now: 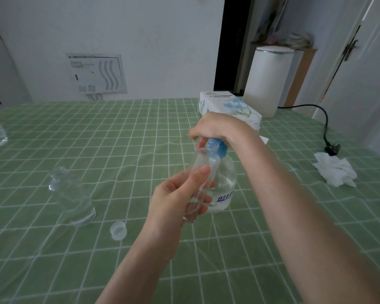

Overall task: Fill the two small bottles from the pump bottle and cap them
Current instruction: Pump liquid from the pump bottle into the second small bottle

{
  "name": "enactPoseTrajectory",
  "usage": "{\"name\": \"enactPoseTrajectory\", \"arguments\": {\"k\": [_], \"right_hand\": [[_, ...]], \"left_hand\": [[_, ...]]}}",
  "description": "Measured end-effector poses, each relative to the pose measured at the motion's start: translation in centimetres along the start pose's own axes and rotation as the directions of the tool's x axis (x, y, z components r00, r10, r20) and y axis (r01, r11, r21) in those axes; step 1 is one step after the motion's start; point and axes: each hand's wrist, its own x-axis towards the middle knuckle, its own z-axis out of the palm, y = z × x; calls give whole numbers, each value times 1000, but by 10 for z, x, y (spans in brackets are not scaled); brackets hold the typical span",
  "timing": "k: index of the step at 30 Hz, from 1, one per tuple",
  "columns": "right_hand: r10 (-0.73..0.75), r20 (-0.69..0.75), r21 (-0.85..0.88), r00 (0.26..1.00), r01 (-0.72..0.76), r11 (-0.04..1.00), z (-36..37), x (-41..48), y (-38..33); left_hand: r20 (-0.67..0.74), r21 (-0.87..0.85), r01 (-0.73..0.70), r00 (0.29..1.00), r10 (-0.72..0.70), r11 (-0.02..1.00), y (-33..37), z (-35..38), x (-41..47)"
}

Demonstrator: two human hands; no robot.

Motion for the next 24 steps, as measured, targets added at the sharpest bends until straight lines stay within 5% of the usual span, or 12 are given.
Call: {"name": "enactPoseTrajectory", "arguments": {"k": [24], "right_hand": [[13, -3, -87, 1000, -13, 996, 1, 2, -1]], "left_hand": [[-11, -9, -4, 1000, 4, 1000, -1, 1, 0]]}}
